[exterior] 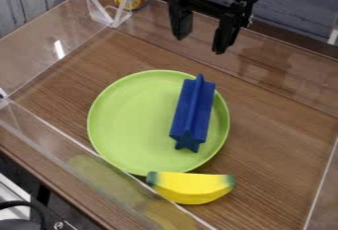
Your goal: Put the banana in the green plate
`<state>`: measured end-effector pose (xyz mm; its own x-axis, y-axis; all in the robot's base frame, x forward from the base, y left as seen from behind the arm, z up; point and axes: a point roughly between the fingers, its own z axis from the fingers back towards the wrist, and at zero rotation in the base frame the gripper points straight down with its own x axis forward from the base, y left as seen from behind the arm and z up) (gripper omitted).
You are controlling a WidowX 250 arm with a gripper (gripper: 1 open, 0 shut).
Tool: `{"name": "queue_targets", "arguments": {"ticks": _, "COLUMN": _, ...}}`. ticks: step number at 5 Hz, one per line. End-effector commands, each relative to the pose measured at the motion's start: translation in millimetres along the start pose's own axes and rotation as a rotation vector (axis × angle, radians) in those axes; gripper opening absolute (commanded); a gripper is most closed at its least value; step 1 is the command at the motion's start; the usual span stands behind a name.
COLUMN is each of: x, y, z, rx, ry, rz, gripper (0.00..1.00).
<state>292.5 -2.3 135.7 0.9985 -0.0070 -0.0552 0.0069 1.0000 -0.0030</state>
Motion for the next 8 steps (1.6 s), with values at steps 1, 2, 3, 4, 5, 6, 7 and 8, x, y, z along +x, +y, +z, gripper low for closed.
{"name": "queue_targets", "arguments": {"ticks": 1, "x": -12.2, "y": -9.0, "z": -6.0, "rx": -0.002, "ry": 0.019, "rz": -0.112, "gripper": 1.00}}
{"name": "queue_targets", "arguments": {"ticks": 2, "x": -36.9, "y": -28.1, "z": -9.7, "rx": 0.000, "ry": 0.010, "rz": -0.300, "gripper": 1.00}}
{"name": "queue_targets", "arguments": {"ticks": 3, "x": -58.7, "y": -46.1, "z": -9.8, "rx": 0.003, "ry": 0.001, "rz": -0.475, "gripper": 1.00}}
{"name": "queue_targets", "arguments": {"ticks": 4, "x": -75.3, "y": -57.4, "z": -7.1, "rx": 0.011, "ry": -0.006, "rz": -0.559, "gripper": 1.00}}
{"name": "queue_targets", "arguments": {"ticks": 5, "x": -87.8, "y": -67.5, "z": -8.5, "rx": 0.017, "ry": -0.011, "rz": -0.640, "gripper": 1.00}}
{"name": "queue_targets", "arguments": {"ticks": 6, "x": -93.4, "y": -74.4, "z": -17.0, "rx": 0.030, "ry": -0.017, "rz": -0.714, "gripper": 1.00}}
{"name": "queue_targets", "arguments": {"ticks": 7, "x": -98.8, "y": -81.0, "z": -34.7, "rx": 0.043, "ry": -0.024, "rz": -0.796, "gripper": 1.00}}
{"name": "queue_targets", "arguments": {"ticks": 8, "x": -103.1, "y": -87.2, "z": -51.6, "rx": 0.050, "ry": -0.023, "rz": -0.846, "gripper": 1.00}}
